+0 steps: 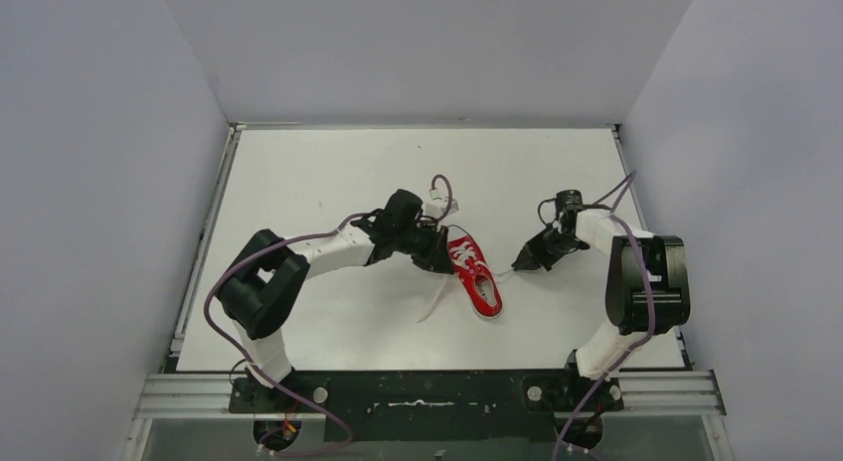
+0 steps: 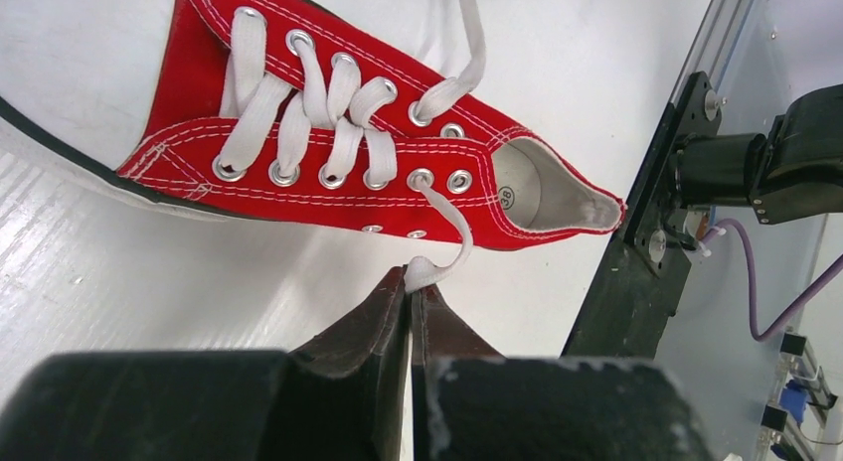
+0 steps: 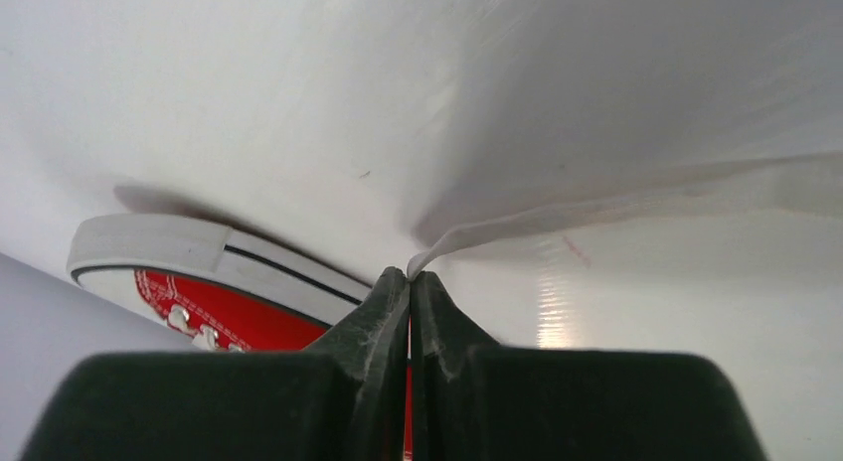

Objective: Tie the shoes

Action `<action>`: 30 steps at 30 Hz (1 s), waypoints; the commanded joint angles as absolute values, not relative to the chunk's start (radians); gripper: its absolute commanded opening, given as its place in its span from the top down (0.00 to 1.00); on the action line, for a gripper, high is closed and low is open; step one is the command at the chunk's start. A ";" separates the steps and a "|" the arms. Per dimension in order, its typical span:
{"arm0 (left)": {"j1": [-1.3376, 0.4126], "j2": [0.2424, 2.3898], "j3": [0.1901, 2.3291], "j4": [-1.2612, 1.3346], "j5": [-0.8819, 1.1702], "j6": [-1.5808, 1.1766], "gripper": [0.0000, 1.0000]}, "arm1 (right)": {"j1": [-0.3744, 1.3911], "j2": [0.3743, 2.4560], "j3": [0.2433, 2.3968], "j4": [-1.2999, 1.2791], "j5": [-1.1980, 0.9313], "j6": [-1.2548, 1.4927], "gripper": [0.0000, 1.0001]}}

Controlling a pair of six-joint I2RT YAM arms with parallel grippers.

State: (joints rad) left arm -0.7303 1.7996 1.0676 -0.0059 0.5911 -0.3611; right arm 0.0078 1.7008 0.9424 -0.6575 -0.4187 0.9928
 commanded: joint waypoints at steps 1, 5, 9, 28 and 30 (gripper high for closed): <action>-0.745 1.741 1.108 0.056 0.588 -0.312 0.98 | 0.024 1.578 0.984 -0.710 -0.465 0.908 1.00; -0.764 1.725 1.097 0.093 0.580 -0.268 0.96 | 0.034 1.535 1.026 -0.808 -0.539 0.817 1.00; -0.771 1.727 1.103 0.118 0.577 -0.268 0.94 | 0.052 1.475 1.010 -0.789 -0.605 0.880 1.00; -0.804 1.714 1.070 0.271 0.546 -0.270 0.88 | 0.242 1.450 1.201 -0.756 -0.603 1.085 1.00; -0.804 1.725 1.069 0.288 0.548 -0.280 0.87 | 0.250 1.456 1.216 -0.755 -0.607 1.097 1.00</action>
State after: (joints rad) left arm -0.8032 1.7668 1.0668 0.1688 0.5499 -0.2771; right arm 0.2302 1.4715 1.1587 -0.7643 -0.5991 1.0576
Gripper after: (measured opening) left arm 0.121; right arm 0.021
